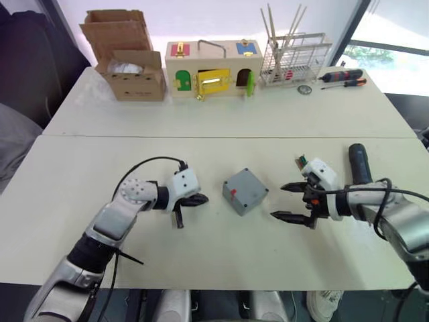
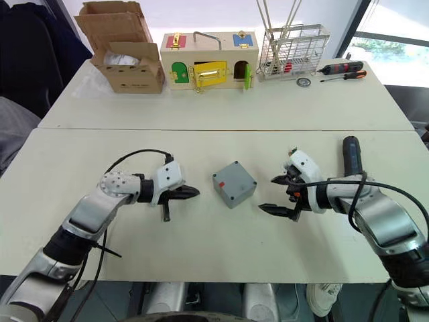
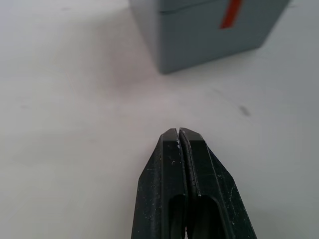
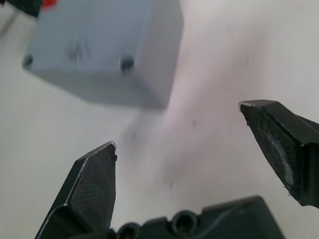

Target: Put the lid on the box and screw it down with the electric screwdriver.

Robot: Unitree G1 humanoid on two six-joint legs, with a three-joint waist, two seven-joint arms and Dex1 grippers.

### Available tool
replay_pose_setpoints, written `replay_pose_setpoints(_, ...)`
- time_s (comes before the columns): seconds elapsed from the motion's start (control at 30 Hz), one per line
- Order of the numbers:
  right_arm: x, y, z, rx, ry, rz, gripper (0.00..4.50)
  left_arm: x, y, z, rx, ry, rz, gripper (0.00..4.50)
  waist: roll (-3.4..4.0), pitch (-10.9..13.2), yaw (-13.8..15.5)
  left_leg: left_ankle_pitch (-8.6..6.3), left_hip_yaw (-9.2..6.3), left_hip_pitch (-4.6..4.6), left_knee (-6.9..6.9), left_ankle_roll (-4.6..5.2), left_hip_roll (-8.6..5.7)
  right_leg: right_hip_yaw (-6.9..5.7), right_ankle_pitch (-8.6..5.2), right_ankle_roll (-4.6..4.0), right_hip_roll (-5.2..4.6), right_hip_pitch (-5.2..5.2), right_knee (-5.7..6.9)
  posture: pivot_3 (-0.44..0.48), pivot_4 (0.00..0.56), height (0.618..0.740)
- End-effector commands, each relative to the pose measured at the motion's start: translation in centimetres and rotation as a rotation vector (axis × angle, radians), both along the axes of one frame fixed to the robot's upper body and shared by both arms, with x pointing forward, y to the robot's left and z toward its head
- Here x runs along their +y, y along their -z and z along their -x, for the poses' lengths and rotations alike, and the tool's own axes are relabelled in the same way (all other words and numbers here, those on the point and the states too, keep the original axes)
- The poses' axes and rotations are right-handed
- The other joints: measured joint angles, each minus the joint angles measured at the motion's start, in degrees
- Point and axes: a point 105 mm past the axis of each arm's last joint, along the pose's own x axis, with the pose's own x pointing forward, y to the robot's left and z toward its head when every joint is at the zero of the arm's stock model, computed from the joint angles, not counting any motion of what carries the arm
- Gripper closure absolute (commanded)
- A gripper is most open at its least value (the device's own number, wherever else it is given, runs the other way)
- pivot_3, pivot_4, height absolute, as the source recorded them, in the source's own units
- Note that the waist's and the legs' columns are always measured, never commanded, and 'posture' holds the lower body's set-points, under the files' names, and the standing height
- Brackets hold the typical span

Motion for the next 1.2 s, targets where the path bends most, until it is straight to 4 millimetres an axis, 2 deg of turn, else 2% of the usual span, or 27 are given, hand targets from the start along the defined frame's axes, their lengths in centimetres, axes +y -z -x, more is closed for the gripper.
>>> replay_pose_setpoints(0.03,1.1,0.3,0.0,-0.004,-0.077,0.000,0.03,-1.6,-0.1,0.2,0.004,0.007,0.032,4.50,-0.01,0.0,0.2,0.00,0.00,0.00,0.00,-0.01,-0.03,0.00,0.00,0.00,0.00,0.01,0.00,0.000,0.150,0.728)
replay_pose_setpoints(0.17,2.9,1.0,1.1,0.055,-0.149,-0.020,0.03,-3.3,0.0,-1.0,-0.009,-0.005,0.053,4.50,-0.02,0.0,0.5,0.03,0.03,-0.01,0.08,-0.06,-0.14,0.01,0.00,0.01,-0.02,0.03,0.00,0.000,0.150,0.728)
replay_pose_setpoints(0.27,3.4,1.2,1.8,0.073,-0.157,-0.028,0.03,-4.1,-0.2,-2.0,-0.029,-0.014,0.076,4.50,-0.02,0.0,0.6,0.01,0.02,-0.01,0.16,-0.02,-0.13,0.01,0.00,0.01,-0.02,0.04,0.08,0.000,0.150,0.728)
replay_pose_setpoints(0.37,3.4,1.2,2.1,0.076,-0.138,-0.031,0.03,-4.5,-0.5,-2.6,-0.029,-0.024,0.104,4.50,-0.03,0.0,0.8,0.01,-0.01,0.00,0.16,-0.02,-0.11,0.00,0.00,0.00,-0.01,0.04,0.09,0.000,0.150,0.728)
replay_pose_setpoints(0.63,2.7,1.1,2.4,0.064,-0.067,-0.037,0.03,-4.8,0.0,-2.2,-0.026,0.022,0.093,4.50,-0.03,0.0,1.2,0.00,-0.01,0.00,0.16,-0.01,-0.10,0.00,0.00,0.00,-0.01,0.04,0.10,0.000,0.150,0.728)
replay_pose_setpoints(0.73,1.3,0.4,2.3,0.045,0.008,-0.024,0.03,-4.1,0.0,-2.1,-0.028,0.023,0.073,4.50,-0.03,0.0,1.2,0.00,-0.01,0.00,0.17,0.01,-0.11,0.00,0.00,0.00,-0.01,0.04,0.09,0.000,0.150,0.728)
replay_pose_setpoints(0.83,-1.2,-1.1,2.6,0.032,0.125,-0.008,0.03,-2.7,-0.2,-2.1,-0.038,0.002,0.054,4.50,-0.03,0.0,1.2,-0.01,-0.01,0.00,0.17,0.01,-0.06,0.00,0.00,0.00,-0.02,0.03,0.08,0.000,0.150,0.728)
replay_pose_setpoints(0.9,-3.7,-3.5,2.6,-0.027,0.265,-0.019,0.03,-1.3,-0.9,-2.0,-0.041,-0.029,0.058,4.50,-0.03,0.0,1.1,-0.01,-0.01,-0.01,0.16,0.01,0.00,0.00,0.00,-0.01,-0.02,0.03,0.09,0.000,0.150,0.728)
replay_pose_setpoints(0.97,-5.3,-5.9,3.5,-0.065,0.365,-0.103,0.03,-0.4,-2.2,-1.2,-0.021,-0.044,0.122,4.50,-0.02,0.0,1.0,-0.01,-0.01,0.01,0.15,0.01,0.07,0.00,0.00,-0.01,-0.01,0.01,0.09,0.000,0.150,0.728)
replay_pose_setpoints(1.1,-8.4,-7.8,4.8,-0.115,0.520,-0.272,0.03,-0.7,-5.5,0.8,0.007,0.003,0.251,4.50,-0.10,0.0,1.5,-0.01,-0.07,0.00,0.15,0.01,0.13,-0.03,0.00,-0.02,0.02,0.03,0.10,0.000,0.150,0.728)
replay_pose_setpoints(1.2,-10.6,-7.4,4.6,-0.177,0.629,-0.274,0.03,-1.9,-7.0,1.8,0.008,0.058,0.304,4.50,-0.11,-0.1,1.4,-0.05,-0.13,0.01,0.16,0.07,0.01,-0.07,0.00,-0.02,-0.07,0.14,0.08,0.000,0.150,0.728)
